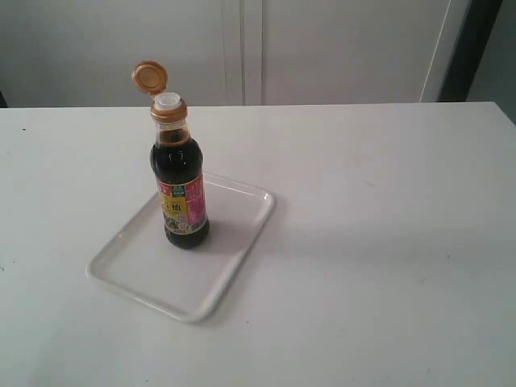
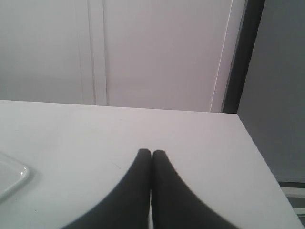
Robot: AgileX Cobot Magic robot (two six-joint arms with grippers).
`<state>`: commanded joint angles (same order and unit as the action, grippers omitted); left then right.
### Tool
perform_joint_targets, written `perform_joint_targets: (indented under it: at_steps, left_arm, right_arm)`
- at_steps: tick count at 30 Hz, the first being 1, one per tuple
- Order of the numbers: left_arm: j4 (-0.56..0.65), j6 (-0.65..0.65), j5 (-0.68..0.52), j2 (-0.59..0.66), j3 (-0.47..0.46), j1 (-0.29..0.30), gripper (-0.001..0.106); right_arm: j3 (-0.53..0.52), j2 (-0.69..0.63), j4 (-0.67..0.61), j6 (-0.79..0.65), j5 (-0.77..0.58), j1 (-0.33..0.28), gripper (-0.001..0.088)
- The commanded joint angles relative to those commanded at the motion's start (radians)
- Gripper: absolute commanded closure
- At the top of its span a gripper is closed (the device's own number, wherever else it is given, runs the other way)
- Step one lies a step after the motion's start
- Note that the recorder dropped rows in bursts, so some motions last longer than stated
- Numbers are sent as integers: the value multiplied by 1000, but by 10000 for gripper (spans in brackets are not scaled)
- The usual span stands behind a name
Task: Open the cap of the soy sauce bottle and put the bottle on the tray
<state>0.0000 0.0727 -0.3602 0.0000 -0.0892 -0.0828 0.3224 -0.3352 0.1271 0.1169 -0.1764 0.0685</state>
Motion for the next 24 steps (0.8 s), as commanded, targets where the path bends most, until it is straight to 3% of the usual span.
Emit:
perform_joint_targets:
  at_steps: [11, 24]
  left_arm:
    - [-45, -47, 31, 0, 89, 0, 1053]
    - [-69, -73, 61, 0, 89, 0, 1053]
  right_arm:
    - [0, 0, 0, 0, 0, 0, 868]
    - [0, 0, 0, 0, 0, 0, 868]
